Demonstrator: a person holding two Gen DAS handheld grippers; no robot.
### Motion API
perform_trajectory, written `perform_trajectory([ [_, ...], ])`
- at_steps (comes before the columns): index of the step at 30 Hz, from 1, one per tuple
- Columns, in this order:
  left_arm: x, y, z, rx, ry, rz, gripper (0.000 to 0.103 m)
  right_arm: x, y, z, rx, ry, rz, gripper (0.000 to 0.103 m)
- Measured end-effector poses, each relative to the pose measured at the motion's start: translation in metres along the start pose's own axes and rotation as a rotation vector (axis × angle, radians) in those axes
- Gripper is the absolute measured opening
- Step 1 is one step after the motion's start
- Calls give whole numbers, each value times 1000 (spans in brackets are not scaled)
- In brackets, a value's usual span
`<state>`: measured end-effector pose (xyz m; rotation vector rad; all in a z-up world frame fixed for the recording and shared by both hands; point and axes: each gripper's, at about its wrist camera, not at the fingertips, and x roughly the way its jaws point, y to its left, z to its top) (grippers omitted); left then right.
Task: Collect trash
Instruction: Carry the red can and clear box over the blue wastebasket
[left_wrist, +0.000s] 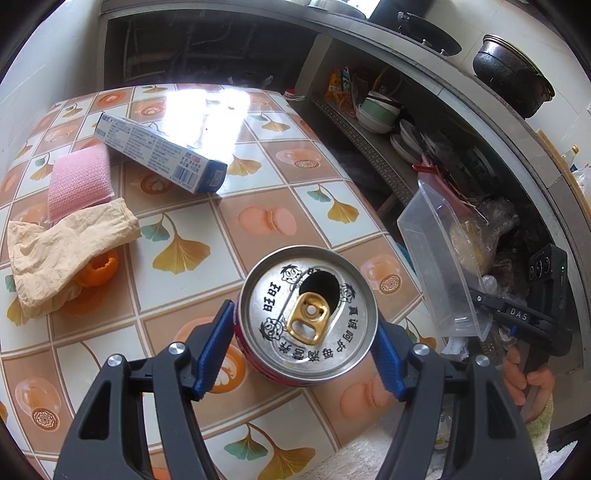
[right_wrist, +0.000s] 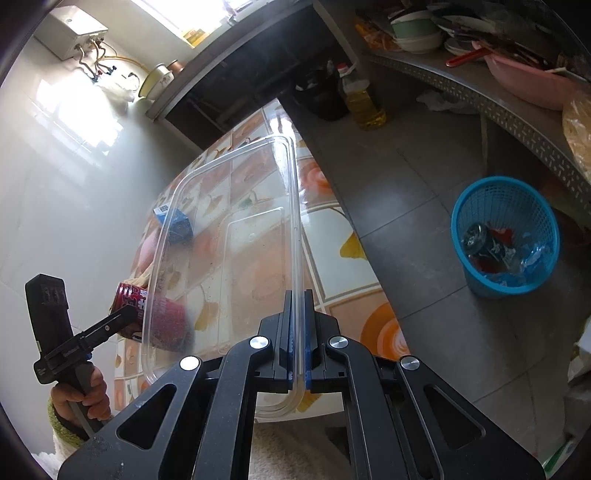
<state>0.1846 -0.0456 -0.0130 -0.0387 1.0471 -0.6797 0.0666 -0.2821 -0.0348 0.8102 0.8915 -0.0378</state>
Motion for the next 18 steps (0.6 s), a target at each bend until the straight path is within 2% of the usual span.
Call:
perform_trajectory([
  [10,-8,-33,17,75,-40,-18,67,-16,-16,4,30,-39,4,3],
  [18,3,-84,42,179,-49,-69,67,-46,-54,4,104,-107,-30,3],
])
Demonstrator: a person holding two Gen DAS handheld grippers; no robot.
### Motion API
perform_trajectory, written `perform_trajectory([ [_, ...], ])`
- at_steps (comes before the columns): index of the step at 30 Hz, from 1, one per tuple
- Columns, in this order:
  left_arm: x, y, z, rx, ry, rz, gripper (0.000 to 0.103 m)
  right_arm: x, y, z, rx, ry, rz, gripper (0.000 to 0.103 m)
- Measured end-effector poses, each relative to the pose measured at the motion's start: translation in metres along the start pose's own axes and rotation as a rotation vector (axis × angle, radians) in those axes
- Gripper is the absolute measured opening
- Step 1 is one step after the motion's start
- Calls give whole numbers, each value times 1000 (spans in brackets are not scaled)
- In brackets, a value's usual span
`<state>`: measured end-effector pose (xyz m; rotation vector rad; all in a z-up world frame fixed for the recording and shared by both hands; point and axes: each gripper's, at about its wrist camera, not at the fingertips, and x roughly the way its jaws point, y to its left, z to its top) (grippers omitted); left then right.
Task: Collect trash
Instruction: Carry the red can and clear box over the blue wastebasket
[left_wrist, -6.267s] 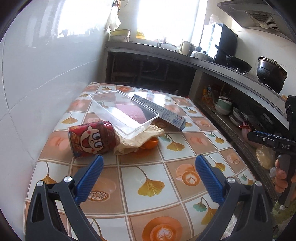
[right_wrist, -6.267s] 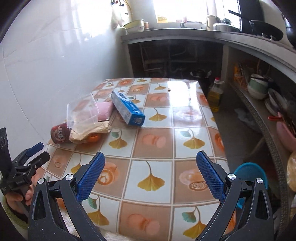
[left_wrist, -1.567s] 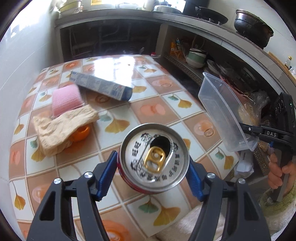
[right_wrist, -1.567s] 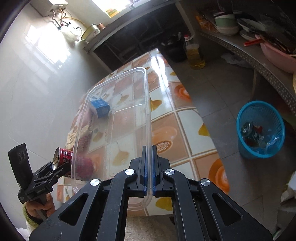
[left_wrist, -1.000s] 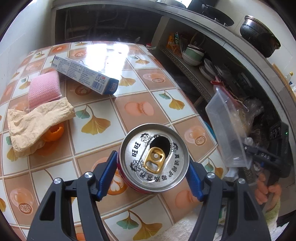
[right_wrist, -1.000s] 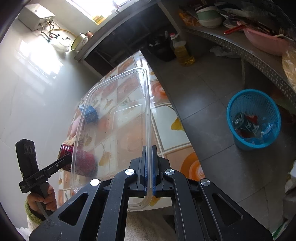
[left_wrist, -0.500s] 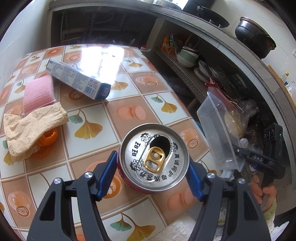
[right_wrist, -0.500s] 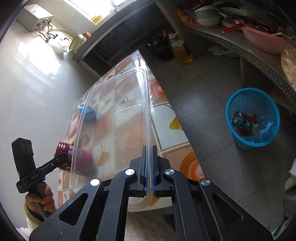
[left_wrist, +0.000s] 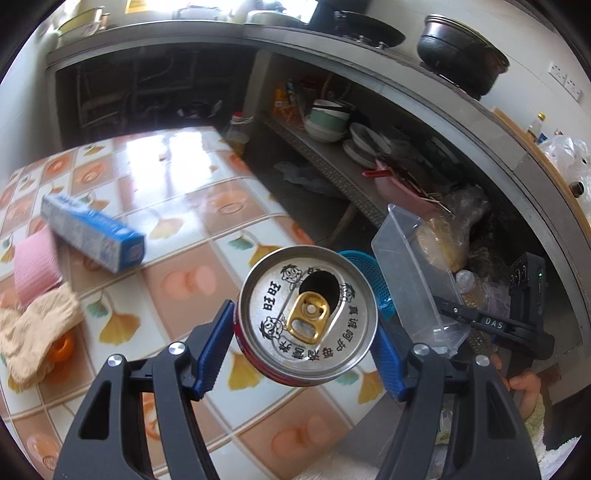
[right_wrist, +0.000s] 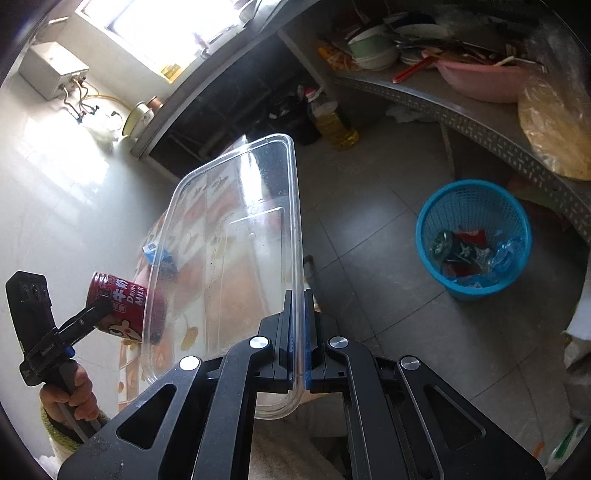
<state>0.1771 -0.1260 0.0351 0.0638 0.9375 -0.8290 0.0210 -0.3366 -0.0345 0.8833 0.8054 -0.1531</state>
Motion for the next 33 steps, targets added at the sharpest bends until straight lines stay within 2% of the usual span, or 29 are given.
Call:
perform_trajectory([
  [8,37,-54,36,105,22,-70,67,-31,-62,4,124,-68,-79,3],
  [16,102,-111,66,201,116,-135,67,-41,-130,-6,265,-86,-172,3],
  [25,190,-166,85,273,259,-170,67,-24,-184,-18,393,-51,-238,3],
  [33,264,-187,85,281,390,-157,67,0,-215,-24,456,-7,-280,3],
])
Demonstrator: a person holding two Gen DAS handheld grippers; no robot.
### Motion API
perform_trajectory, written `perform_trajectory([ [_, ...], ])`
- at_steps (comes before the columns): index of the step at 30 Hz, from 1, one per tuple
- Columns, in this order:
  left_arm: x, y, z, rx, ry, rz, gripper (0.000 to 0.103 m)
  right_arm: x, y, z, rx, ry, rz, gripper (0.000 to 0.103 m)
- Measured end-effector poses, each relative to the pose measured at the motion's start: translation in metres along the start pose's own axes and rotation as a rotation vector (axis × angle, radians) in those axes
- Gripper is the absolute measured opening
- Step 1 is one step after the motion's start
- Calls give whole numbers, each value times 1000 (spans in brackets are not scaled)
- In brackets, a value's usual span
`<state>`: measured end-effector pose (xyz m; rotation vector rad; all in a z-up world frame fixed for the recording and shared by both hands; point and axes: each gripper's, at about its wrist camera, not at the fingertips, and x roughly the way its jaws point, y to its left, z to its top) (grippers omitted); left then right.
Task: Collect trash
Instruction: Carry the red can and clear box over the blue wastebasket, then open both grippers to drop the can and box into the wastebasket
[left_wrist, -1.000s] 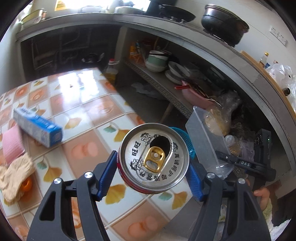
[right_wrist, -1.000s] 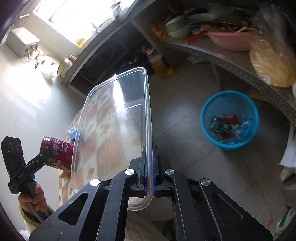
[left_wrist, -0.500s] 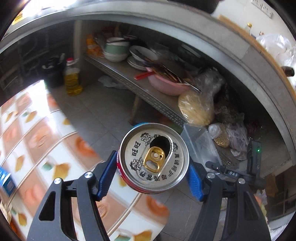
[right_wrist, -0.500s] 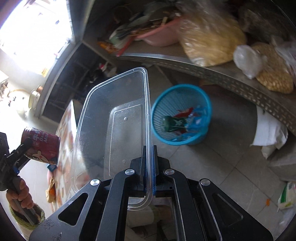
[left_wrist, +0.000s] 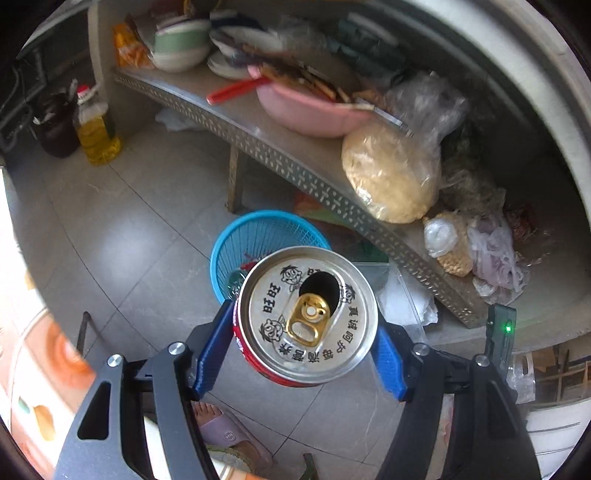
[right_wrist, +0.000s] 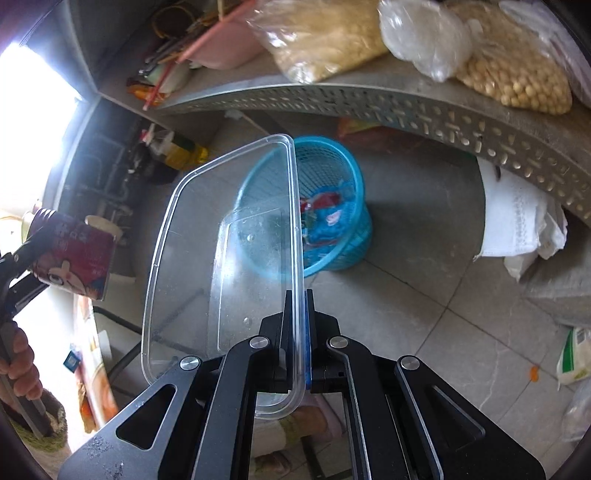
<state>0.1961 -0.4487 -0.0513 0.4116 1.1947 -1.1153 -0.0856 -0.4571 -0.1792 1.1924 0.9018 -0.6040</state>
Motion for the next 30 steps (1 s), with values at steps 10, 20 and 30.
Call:
perform_trajectory([
  [10,74,0,35,-23,103,55,67,31,8,20,-17,16,-100,3],
  [20,99,-1,70,-31,18,77,82,98,36,67,-74,-21,-177,53],
  [30,15,-5,40,53,-128,64,82,93,22,34,-114,-76,-253,53],
])
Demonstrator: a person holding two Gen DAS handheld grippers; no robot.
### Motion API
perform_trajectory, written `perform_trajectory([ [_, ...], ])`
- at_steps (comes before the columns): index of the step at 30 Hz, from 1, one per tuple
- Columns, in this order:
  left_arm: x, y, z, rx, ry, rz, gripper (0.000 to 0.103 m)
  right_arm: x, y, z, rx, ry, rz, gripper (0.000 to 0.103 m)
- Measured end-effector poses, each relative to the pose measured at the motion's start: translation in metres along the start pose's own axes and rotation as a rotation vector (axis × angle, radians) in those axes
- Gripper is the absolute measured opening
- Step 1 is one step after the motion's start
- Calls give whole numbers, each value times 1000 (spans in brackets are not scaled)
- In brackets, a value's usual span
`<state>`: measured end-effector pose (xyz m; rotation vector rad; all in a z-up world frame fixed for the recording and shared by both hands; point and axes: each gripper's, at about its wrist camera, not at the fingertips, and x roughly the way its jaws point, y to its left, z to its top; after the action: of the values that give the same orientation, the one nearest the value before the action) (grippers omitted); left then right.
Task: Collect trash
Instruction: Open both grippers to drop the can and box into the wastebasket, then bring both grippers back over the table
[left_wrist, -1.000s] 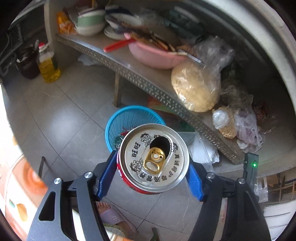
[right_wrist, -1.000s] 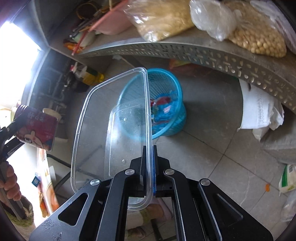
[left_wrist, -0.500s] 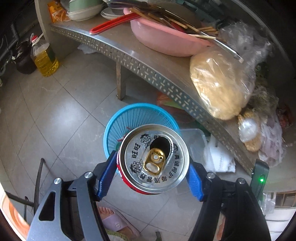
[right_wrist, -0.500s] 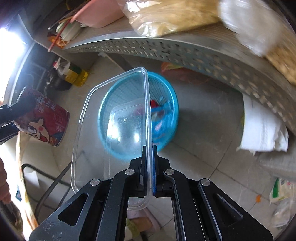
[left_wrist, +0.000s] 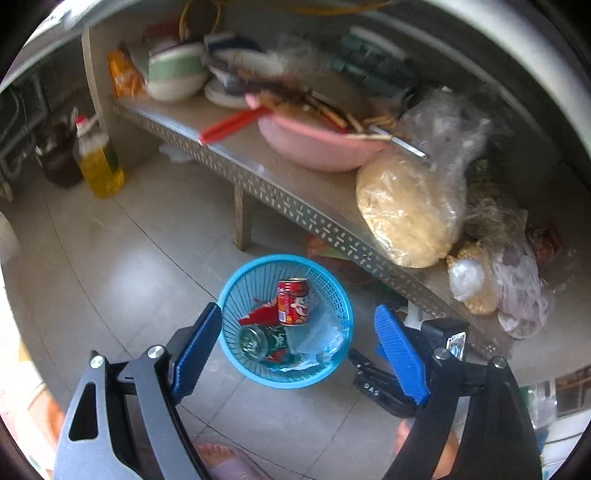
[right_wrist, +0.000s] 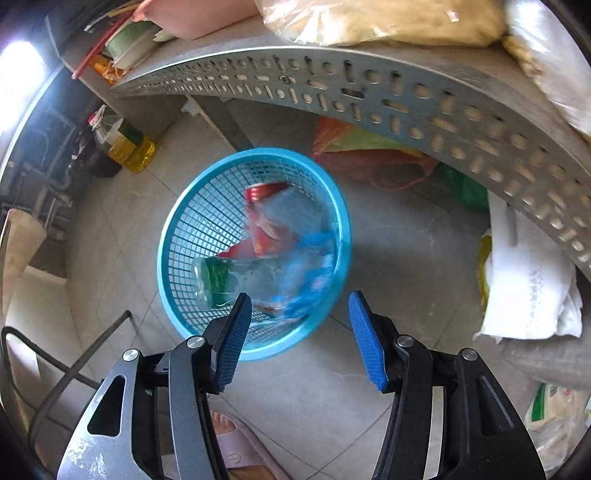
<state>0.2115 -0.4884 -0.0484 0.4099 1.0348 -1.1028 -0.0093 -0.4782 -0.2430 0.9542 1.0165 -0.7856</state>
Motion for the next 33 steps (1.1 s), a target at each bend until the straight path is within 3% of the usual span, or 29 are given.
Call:
perform_trajectory([
  [11,-116,-2,-59,7,-149,4,86,-65,-16,-40,-47,-67,29,54],
  [18,-187,11,-124,-18,-258,98,94,-120,21,-51,-185,-163,56,65],
  [22,-223,26,-159,-89,-318,147,96,-150,48,-55,-265,-216,99,70],
  [33,-280,65,-240,-244,-393,211,97,-221,123,-74,-443,-311,213,84],
])
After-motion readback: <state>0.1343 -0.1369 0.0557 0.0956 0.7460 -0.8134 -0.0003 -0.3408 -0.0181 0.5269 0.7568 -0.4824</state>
